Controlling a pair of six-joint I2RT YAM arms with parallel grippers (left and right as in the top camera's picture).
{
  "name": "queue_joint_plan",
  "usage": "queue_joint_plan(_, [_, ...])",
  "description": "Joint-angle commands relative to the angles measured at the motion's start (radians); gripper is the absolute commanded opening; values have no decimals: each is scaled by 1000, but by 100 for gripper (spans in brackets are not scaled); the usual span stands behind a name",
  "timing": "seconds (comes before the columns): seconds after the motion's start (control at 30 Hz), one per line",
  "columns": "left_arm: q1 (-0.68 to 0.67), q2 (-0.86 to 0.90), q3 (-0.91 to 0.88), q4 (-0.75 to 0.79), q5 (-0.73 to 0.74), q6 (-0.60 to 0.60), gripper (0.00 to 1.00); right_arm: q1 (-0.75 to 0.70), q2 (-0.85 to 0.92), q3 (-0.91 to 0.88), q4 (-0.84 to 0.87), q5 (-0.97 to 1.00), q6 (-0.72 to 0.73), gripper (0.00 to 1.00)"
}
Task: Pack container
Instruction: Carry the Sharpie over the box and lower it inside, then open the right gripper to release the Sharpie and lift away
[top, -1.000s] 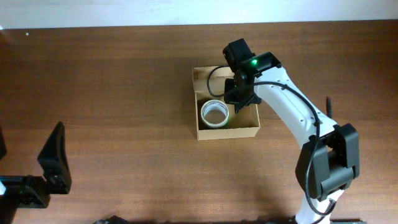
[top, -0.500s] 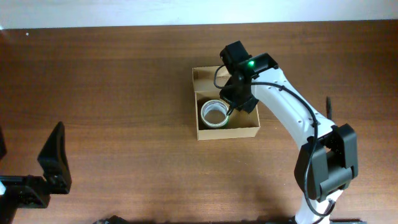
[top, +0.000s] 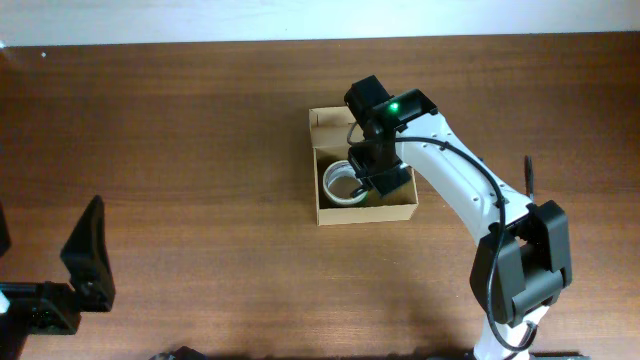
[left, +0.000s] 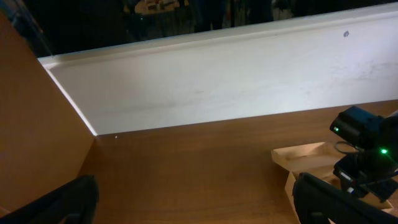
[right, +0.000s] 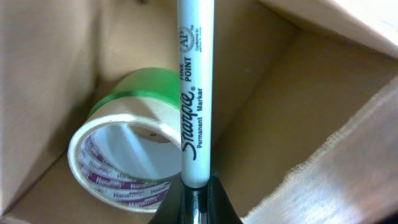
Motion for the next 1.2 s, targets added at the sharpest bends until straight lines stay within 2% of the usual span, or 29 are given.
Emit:
queue_joint_plan(0.0, [0, -5, -5, -1, -11, -7, 99, 8, 7, 7, -9, -5, 193, 4])
queue_joint_plan(0.17, [0, -5, -5, -1, -11, -6, 100, 8, 7, 7, -6, -4, 259, 4])
queue_joint_plan(0.5, [0, -5, -5, -1, -11, -6, 99, 11, 8, -10, -6, 15, 260, 4])
queue_joint_plan(1.0, [0, -5, -5, -2, -3, -6, 99, 56, 8, -131, 71, 18, 274, 4])
queue_joint_plan(1.03, [0, -5, -6, -2, -3, -6, 100, 56, 8, -134, 73, 18, 274, 5])
queue_joint_plan(1.1, [0, -5, -9, -1, -3, -6, 99, 56, 8, -136, 72, 18, 274, 16])
queue_joint_plan(1.17, [0, -5, -17, -1, -3, -6, 99, 56, 8, -135, 73, 18, 274, 21])
